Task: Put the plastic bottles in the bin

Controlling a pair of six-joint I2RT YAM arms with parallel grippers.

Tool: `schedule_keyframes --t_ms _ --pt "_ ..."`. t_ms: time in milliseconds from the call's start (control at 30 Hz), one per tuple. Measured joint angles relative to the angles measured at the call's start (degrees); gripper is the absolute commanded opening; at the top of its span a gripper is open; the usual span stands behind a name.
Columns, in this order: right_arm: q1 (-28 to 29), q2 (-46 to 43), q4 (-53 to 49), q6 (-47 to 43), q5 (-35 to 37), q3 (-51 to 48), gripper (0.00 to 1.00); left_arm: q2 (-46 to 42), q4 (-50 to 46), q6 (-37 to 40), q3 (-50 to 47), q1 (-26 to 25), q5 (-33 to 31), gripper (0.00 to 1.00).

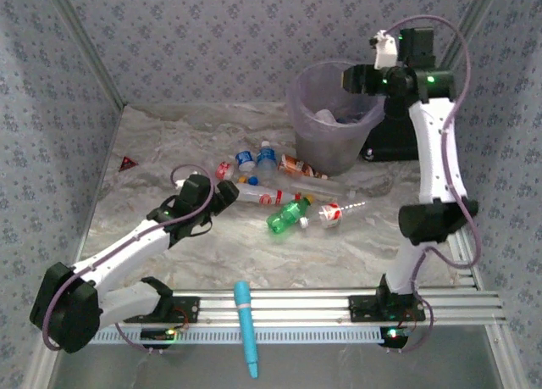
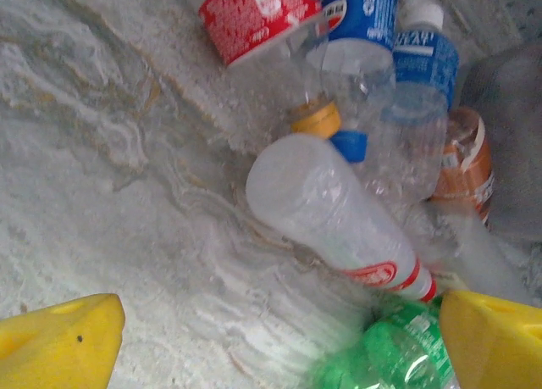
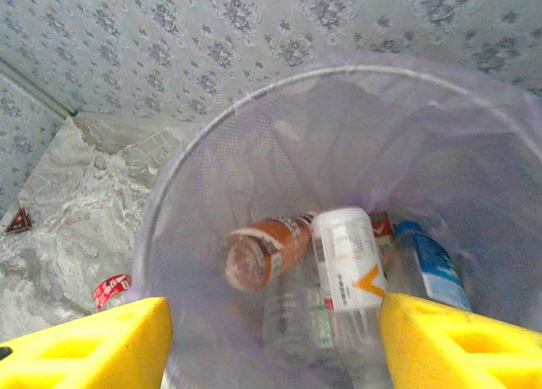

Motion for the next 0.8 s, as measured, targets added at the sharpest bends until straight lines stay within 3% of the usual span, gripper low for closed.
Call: schedule_keyframes --t_ms 133,233,533,800 --pt "0.11 -9.33 2.16 0.02 0.00 -9.99 0.68 2.73 0.17 -0.22 2.08 3.87 0.87 0.92" --pt "0.46 -14.73 3.85 0.31 0.00 -17.64 0.68 5.03 0.76 -1.79 2.69 5.46 1.09 1.00" --pt "1.38 -26.91 6.99 2.23 0.72 -36.65 0.69 16.02 5.51 -4.59 6.45 12.55 3.06 0.99" --pt "1.46 -34.67 7.37 3.48 1.66 -44.63 0.70 27.30 7.96 -4.31 15.43 17.92 4.72 0.99"
